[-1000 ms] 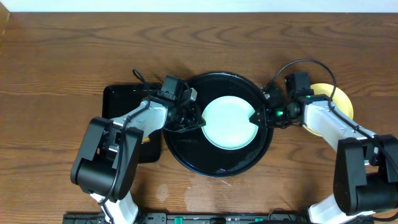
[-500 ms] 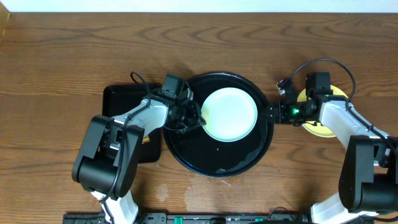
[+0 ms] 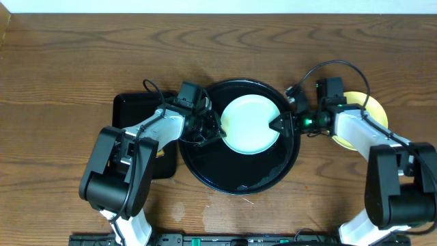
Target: Clean dirty plates on tray and stack at the side
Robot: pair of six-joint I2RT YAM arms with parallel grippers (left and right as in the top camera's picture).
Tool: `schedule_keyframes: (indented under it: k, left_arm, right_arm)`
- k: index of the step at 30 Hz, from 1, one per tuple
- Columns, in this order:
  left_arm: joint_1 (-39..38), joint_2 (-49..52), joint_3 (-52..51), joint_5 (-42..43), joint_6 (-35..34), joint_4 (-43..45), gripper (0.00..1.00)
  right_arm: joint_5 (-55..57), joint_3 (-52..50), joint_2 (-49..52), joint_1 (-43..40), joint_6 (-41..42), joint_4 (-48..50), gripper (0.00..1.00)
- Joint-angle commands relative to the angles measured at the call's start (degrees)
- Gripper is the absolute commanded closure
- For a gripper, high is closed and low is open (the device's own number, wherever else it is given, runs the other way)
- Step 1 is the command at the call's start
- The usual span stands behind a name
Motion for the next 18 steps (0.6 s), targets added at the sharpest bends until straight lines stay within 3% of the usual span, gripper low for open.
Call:
schedule_keyframes:
  k: [1,4,8,12,18]
  left_arm:
    - [0.2,4.6,-1.3,-9.6,-0.1,-0.3,0.92]
    - [0.2,4.6,-1.3,-9.6,-0.1,-0.1,0.92]
    - [0.2,4.6,-1.3,-9.5,-0.2,0.8,0.92]
    - [0.6,3.0,-0.3,-5.4,0.9,1.0,0.83]
    - [1.8,-7.2,0.4,-4.4,3.3,-1.7,0.61]
  right_arm:
    - [-5.3,-0.2,2.0,1.0,-0.8,0.9,0.71]
    - [-8.1,-0.2,2.1,1.1,-1.3,1.3,0.75]
    - [-8.3,-0.2,2.1,1.1,-0.3,1.2,0.99]
    - [-7.1,-0.2,1.4,1.1,1.7,1.0,0.99]
    - [2.5,-0.2,-4.5,1.2,2.8,-1.4,0.99]
